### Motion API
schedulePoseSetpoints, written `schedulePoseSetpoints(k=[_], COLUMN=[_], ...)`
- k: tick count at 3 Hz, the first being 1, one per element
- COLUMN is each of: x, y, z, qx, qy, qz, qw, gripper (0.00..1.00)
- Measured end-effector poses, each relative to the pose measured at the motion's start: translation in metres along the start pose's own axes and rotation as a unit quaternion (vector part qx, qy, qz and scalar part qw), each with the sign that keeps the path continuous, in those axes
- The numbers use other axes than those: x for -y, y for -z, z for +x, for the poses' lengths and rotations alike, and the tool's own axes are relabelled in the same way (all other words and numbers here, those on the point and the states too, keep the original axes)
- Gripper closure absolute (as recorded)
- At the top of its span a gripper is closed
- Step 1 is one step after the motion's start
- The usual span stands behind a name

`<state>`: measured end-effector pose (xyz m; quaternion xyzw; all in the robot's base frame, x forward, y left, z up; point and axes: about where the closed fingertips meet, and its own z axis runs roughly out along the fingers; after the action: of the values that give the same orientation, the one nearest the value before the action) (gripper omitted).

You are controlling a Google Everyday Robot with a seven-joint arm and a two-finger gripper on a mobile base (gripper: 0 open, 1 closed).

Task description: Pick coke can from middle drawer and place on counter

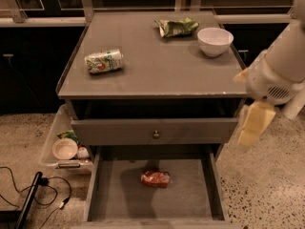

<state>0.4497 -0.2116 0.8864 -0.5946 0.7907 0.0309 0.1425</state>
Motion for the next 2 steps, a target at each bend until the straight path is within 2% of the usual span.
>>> schedulePoseSetpoints(k=[1,2], x=[-0.021,-0.044], y=[-0.089,-0.168], z=[0.023,0.038], qx=[0.025,0.055], qy=[-0.007,-0.002], qz=[-0.051,-0.072], qw=[0.9984,0.9959], gripper=[0.00,0.00])
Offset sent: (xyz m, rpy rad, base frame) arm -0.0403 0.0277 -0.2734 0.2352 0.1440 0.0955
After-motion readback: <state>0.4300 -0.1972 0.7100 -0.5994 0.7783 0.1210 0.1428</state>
